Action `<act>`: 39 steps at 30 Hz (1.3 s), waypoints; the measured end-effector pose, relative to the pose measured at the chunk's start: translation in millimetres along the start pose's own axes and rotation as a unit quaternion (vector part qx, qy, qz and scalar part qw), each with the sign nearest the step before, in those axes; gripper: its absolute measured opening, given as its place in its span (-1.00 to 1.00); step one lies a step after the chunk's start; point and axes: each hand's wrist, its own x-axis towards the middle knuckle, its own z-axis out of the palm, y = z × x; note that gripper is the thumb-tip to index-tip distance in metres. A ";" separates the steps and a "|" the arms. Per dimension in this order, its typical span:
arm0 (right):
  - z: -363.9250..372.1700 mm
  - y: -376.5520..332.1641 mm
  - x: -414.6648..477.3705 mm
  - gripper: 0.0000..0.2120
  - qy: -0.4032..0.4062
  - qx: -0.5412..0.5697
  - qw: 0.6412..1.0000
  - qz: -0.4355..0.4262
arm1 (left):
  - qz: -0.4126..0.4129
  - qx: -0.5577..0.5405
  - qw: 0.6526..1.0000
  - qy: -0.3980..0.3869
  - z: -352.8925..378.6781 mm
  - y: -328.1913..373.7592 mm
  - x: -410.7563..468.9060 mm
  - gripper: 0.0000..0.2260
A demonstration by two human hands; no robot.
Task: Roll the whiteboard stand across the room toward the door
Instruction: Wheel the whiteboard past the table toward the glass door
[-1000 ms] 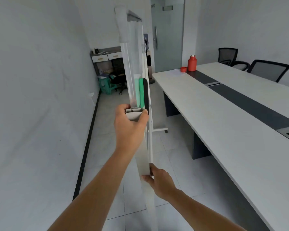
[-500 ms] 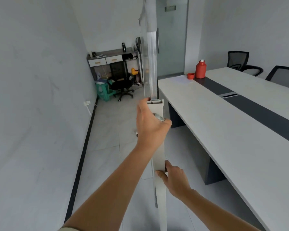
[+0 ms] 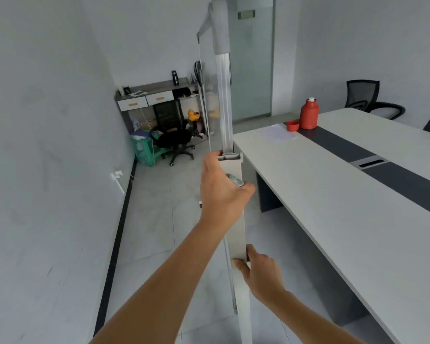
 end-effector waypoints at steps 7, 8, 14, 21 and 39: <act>37.0 -38.5 142.9 -0.65 0.002 -0.012 0.999 -0.031 | -0.034 -0.007 0.999 -0.022 -21.8 -65.0 132.0 -0.35; 42.8 -46.2 161.9 -0.65 -0.002 -0.010 1.000 -0.030 | -0.036 -0.006 0.999 -0.024 -26.5 -74.8 149.8 -0.34; 88.1 -93.1 272.1 -0.65 0.013 -0.015 0.999 -0.026 | -0.020 -0.006 0.999 -0.045 -60.2 -137.4 259.2 -0.33; 146.2 -160.3 401.9 -0.66 0.055 -0.019 0.998 0.006 | 0.003 -0.026 0.996 -0.085 -104.7 -216.5 396.6 -0.34; 256.2 -255.0 746.0 -0.59 0.121 -0.019 0.991 0.048 | 0.039 -0.044 0.984 -0.166 -156.2 -383.0 731.3 -0.37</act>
